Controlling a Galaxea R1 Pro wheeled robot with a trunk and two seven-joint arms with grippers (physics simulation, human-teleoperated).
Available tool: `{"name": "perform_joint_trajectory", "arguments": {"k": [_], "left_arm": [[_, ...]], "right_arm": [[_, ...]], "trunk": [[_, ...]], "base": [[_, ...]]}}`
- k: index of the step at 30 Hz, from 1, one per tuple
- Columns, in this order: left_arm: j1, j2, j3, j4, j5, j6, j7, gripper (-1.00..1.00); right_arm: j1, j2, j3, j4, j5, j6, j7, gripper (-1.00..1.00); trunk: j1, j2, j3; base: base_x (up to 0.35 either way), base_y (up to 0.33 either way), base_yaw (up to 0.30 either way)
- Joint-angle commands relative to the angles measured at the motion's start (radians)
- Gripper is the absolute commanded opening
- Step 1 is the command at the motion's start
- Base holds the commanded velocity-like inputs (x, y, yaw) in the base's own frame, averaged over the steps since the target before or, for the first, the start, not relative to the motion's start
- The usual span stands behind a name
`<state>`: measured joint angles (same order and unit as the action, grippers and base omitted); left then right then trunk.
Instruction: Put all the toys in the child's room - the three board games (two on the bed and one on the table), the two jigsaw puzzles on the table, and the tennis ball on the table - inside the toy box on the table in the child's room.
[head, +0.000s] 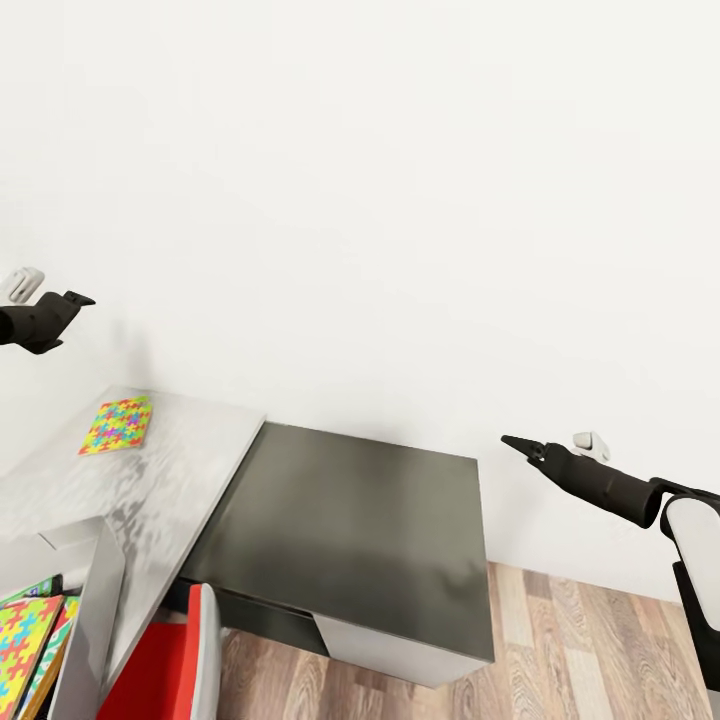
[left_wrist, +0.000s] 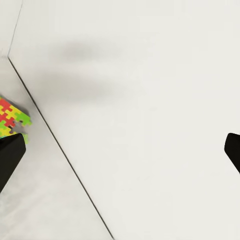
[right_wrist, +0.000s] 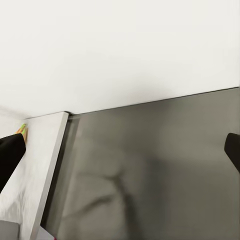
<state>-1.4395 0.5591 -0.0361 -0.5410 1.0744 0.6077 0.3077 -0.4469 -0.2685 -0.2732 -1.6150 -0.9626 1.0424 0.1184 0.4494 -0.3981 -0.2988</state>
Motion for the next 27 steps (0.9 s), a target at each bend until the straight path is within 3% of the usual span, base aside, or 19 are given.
{"name": "perform_joint_trajectory", "arguments": {"k": [1, 14, 27], "left_arm": [[-0.001, 0.001, -0.004, -0.001, 0.01, 0.001, 0.009, 1.0], [0.007, 0.001, -0.004, -0.001, 0.011, 0.001, 0.01, 1.0], [0.02, -0.003, -0.005, -0.003, 0.012, 0.004, 0.007, 1.0]], "right_arm": [[-0.001, 0.0, -0.002, 0.0, 0.01, 0.005, 0.01, 1.0], [-0.001, 0.0, -0.004, 0.0, 0.01, 0.005, 0.01, 1.0], [-0.001, 0.0, -0.005, 0.0, 0.01, 0.005, 0.01, 1.0]], "trunk": [[0.001, -0.002, -0.002], [0.001, -0.002, 0.001], [0.001, -0.002, 0.002]], "base": [[0.0, 0.001, 0.126], [0.0, 0.0, 0.181], [0.0, 0.051, 0.049]]}}
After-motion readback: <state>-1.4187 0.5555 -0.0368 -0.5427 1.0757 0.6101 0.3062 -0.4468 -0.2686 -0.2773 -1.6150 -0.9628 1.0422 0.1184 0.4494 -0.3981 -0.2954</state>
